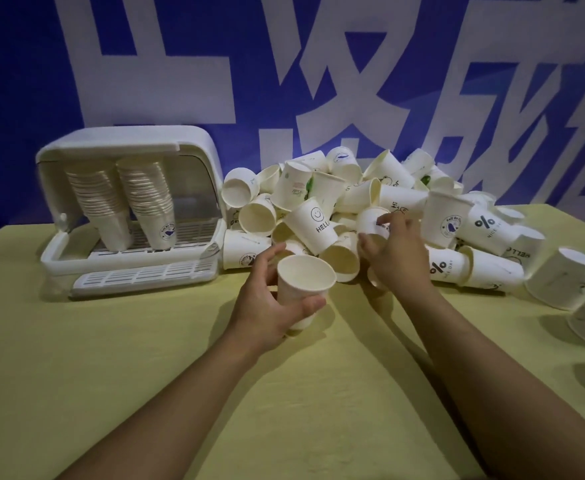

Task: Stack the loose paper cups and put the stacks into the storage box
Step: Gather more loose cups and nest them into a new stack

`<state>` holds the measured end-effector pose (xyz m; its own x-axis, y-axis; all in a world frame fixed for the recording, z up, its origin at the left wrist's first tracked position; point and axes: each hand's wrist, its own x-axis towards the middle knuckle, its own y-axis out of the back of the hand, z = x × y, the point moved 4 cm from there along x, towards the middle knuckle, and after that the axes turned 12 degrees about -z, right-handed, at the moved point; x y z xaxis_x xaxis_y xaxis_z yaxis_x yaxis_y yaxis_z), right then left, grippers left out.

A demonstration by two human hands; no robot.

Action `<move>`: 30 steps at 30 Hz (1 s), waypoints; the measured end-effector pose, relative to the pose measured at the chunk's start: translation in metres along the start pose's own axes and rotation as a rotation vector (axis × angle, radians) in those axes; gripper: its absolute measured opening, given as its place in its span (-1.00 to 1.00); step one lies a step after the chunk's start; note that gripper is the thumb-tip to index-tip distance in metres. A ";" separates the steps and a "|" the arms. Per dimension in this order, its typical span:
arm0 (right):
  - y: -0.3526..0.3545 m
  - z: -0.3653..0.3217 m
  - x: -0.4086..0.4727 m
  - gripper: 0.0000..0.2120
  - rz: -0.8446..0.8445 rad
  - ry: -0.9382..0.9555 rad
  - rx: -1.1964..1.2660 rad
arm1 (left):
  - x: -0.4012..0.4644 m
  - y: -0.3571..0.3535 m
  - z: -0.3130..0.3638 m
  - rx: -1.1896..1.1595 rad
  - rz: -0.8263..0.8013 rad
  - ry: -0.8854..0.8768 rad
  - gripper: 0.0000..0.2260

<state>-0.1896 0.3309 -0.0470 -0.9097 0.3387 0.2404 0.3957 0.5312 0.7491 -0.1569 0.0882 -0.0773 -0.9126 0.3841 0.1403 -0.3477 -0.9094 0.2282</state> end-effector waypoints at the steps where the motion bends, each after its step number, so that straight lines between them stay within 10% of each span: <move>1: -0.003 0.002 0.000 -0.59 0.000 -0.005 -0.007 | 0.000 -0.002 -0.001 0.006 -0.007 0.001 -0.12; 13: -0.016 -0.004 0.005 -0.58 -0.005 0.038 -0.303 | 0.007 -0.008 -0.004 0.069 -0.016 0.002 -0.19; 21: 0.023 -0.019 -0.019 -0.55 0.238 0.229 0.344 | 0.004 -0.007 -0.001 0.069 -0.022 0.025 -0.18; 30: -0.021 -0.054 -0.061 -0.49 -0.337 0.358 0.643 | -0.001 -0.003 0.003 0.187 -0.017 0.051 0.09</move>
<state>-0.1489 0.2568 -0.0436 -0.9350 -0.1303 0.3297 -0.0106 0.9399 0.3413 -0.1549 0.0907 -0.0754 -0.9181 0.3866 0.0871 -0.3217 -0.8555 0.4057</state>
